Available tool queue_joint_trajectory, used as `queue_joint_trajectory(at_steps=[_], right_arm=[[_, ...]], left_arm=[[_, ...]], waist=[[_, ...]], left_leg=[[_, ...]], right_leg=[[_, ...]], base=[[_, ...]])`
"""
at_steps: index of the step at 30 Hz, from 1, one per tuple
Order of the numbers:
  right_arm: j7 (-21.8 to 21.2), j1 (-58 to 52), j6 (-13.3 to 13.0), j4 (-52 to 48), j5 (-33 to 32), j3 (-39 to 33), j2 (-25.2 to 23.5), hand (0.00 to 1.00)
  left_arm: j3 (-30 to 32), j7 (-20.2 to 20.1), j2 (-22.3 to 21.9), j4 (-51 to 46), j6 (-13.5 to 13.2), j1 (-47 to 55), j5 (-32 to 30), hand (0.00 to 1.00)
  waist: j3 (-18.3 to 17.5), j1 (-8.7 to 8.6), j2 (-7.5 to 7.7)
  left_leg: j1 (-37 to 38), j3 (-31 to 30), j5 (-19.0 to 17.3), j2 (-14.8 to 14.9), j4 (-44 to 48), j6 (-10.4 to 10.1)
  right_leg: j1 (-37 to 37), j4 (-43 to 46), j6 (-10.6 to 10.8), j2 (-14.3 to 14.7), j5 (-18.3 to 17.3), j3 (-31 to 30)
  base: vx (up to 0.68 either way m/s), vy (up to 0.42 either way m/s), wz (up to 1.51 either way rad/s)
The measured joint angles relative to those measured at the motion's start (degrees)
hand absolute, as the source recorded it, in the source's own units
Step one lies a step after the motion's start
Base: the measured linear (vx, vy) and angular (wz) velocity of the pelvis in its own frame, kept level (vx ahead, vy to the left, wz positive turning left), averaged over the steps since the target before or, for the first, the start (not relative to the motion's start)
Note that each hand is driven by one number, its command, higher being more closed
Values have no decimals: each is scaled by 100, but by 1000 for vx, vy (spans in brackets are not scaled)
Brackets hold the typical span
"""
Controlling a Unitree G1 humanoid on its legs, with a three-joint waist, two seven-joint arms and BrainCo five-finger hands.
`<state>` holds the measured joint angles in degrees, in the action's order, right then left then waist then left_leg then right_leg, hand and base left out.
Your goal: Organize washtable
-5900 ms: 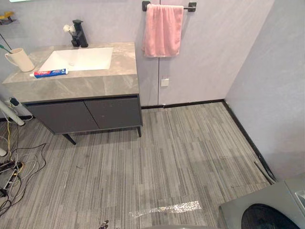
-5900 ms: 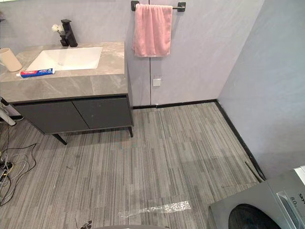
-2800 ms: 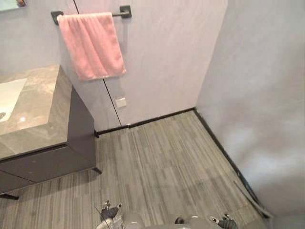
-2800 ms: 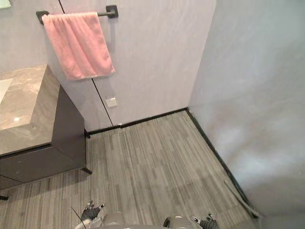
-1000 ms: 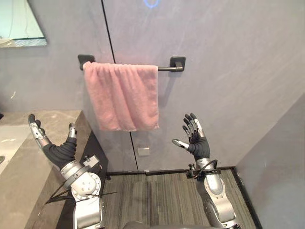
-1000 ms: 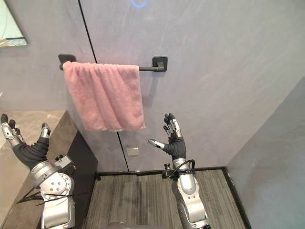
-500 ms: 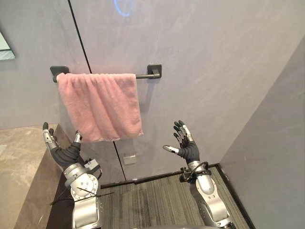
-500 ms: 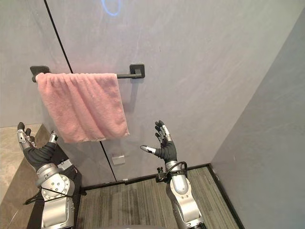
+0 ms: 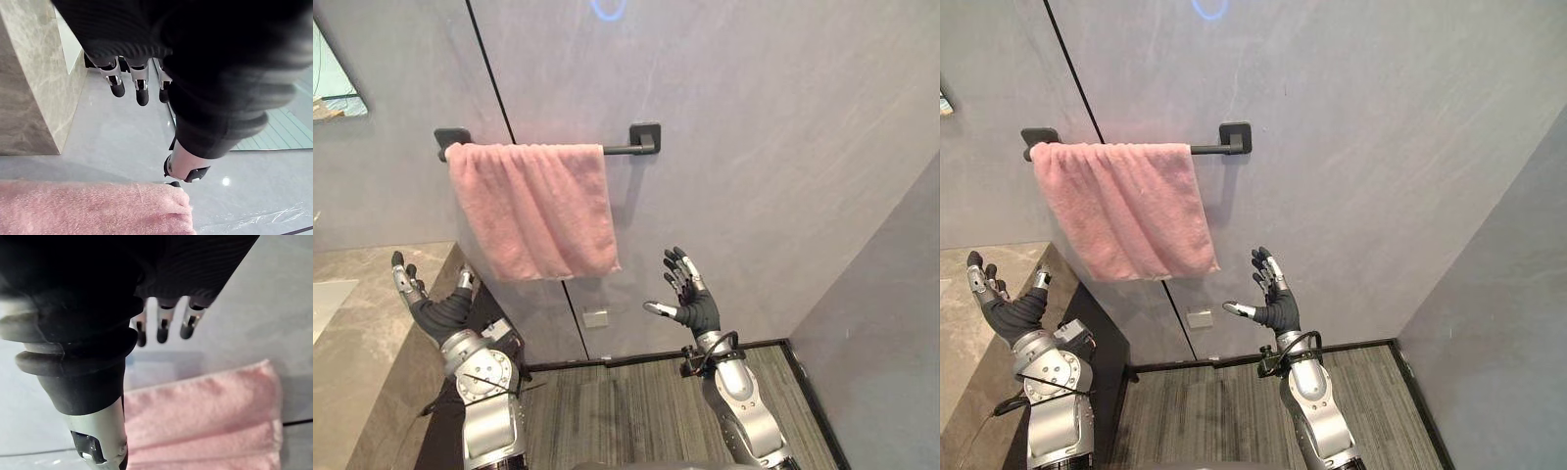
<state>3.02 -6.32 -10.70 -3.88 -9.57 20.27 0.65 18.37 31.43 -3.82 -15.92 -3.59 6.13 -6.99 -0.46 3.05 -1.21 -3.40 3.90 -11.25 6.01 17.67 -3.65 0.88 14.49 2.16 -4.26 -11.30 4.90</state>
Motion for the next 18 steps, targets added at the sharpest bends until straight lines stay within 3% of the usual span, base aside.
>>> queue_joint_trajectory(at_steps=[4,7,10,14,15,16,18], right_arm=[[37,10,2,4,21,-32,-4,0],[40,48,5,62,72,-132,-31,0],[40,293,22,469,96,-156,-52,0],[34,304,69,711,112,-269,-121,0],[26,304,76,710,110,-268,-133,0],[19,310,66,700,109,-274,-144,0],[10,209,55,712,106,-334,-71,0]], left_arm=[[-82,-8,5,12,0,-89,-21,0],[-190,-17,40,221,0,-297,-12,0],[-196,-18,131,422,51,-318,8,0],[-196,-22,214,489,70,-355,17,0],[-194,-22,306,562,71,-363,19,0],[-194,-18,412,649,72,-385,19,0],[-202,-29,378,791,96,-371,16,0]], waist=[[-48,89,54],[-86,110,109],[-83,100,111],[-3,67,43],[1,63,88],[9,16,174],[29,-90,144]], left_leg=[[-37,202,-95,-140,35,145],[-93,317,-218,-352,174,314],[-116,431,-258,-448,430,382],[58,363,-581,-268,514,585],[65,347,-609,-178,509,554],[4,275,-663,-160,545,461],[10,-39,-773,-137,586,327]], right_leg=[[49,-184,197,-142,147,-176],[258,177,339,-381,30,-315],[549,737,303,-451,-1,-515],[682,1088,305,-205,-117,-529],[684,858,303,21,-137,-548],[560,448,98,180,26,-610],[367,351,46,227,45,-444]], base=[[44,124,-17],[77,160,-13],[47,131,-38],[9,46,-25],[-35,-65,-3],[-59,-90,22],[-8,-97,58]])
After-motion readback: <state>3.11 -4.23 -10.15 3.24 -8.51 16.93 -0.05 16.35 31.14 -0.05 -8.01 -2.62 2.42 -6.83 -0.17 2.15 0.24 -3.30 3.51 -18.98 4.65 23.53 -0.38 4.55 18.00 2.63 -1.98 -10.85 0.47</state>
